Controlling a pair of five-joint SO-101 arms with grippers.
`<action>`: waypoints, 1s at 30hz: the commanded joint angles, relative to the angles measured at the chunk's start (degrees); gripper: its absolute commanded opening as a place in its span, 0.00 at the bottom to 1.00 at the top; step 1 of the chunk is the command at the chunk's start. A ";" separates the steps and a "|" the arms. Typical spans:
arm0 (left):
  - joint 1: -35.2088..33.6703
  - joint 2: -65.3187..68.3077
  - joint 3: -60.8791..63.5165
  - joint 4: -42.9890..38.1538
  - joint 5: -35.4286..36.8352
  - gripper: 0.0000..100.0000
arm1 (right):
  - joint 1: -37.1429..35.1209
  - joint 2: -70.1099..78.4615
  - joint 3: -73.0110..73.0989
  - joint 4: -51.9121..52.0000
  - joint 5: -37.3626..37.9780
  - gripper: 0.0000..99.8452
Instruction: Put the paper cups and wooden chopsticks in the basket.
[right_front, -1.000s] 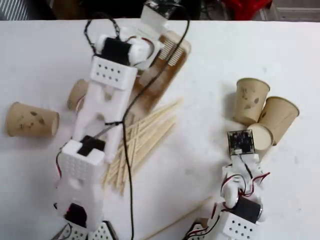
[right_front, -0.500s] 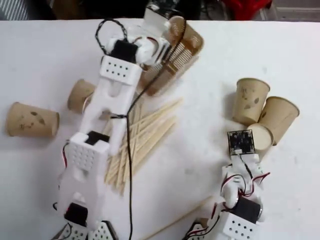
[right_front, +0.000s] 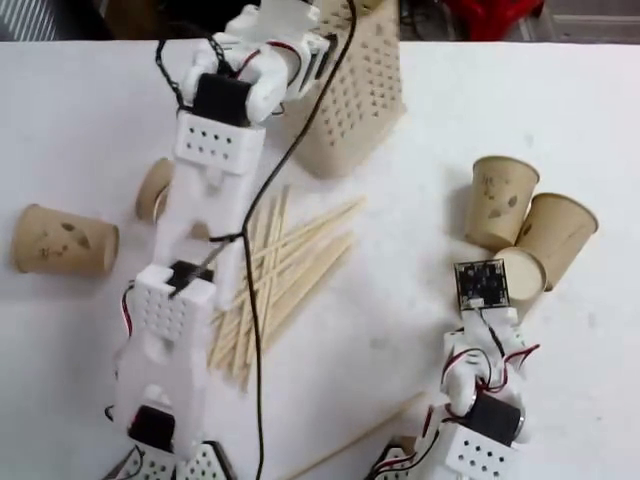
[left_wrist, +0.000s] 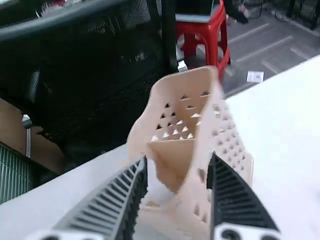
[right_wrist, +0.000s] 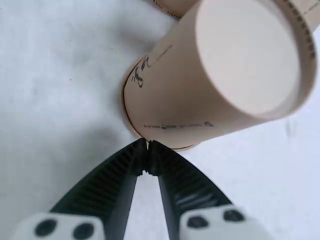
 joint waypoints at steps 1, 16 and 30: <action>-0.13 -0.84 -9.67 3.08 2.81 0.20 | -0.13 -0.48 -0.26 -0.22 0.35 0.02; -4.62 6.20 -5.89 5.19 8.44 0.20 | -0.04 -0.48 -0.35 -0.04 0.35 0.02; -1.71 25.01 -0.35 -13.45 3.60 0.15 | -0.13 -0.48 -0.35 -0.31 0.35 0.02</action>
